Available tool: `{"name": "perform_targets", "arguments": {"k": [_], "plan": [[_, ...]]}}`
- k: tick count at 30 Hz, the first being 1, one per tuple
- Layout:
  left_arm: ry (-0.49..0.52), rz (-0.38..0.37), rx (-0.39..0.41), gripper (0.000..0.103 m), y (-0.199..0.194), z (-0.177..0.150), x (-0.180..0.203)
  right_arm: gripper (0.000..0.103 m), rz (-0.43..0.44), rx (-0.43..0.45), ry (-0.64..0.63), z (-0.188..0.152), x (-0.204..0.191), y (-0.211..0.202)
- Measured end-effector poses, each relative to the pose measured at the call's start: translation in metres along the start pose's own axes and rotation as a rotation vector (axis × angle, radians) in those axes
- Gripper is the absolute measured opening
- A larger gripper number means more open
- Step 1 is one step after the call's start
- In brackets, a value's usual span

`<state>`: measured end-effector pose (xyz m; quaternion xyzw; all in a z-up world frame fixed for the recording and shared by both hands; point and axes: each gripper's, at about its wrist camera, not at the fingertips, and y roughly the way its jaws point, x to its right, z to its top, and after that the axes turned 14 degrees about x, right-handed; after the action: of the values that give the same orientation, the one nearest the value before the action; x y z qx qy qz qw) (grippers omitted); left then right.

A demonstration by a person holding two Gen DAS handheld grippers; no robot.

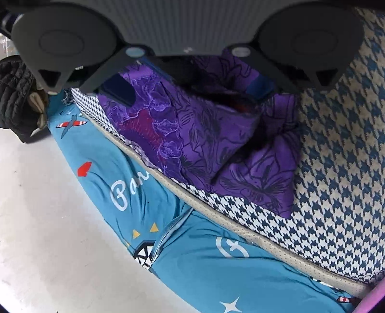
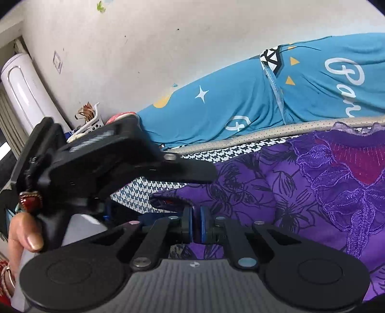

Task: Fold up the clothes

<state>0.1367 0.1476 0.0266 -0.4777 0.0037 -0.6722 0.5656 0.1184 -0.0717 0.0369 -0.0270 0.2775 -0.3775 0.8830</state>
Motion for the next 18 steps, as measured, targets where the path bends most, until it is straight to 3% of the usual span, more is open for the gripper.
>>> {"name": "perform_targets", "arguments": {"k": [2,7,9,11,12,15,18], "plan": [[-0.011,0.009,-0.017,0.088,0.007,-0.003,-0.001,0.009,0.002,-0.002,-0.007,0.000,-0.001,-0.002],[-0.006,0.039,-0.029,0.034,0.017,-0.010,-0.003,0.013,-0.015,-0.046,-0.078,0.000,-0.005,-0.006],[0.016,0.062,-0.018,0.019,0.017,-0.012,-0.002,0.018,-0.033,-0.061,-0.120,0.000,-0.007,-0.011],[0.037,0.091,-0.006,0.015,0.016,-0.012,-0.003,0.035,-0.060,-0.072,-0.161,0.002,-0.010,-0.019],[0.037,0.098,-0.002,0.012,0.014,-0.010,-0.004,0.038,-0.085,-0.074,-0.185,0.003,-0.011,-0.024],[0.042,0.110,0.013,0.010,0.007,-0.004,-0.009,0.039,-0.169,-0.057,-0.230,0.005,-0.014,-0.041],[0.064,0.141,0.043,0.010,-0.004,0.005,-0.012,0.043,-0.213,-0.036,-0.197,0.003,-0.014,-0.057]]}}
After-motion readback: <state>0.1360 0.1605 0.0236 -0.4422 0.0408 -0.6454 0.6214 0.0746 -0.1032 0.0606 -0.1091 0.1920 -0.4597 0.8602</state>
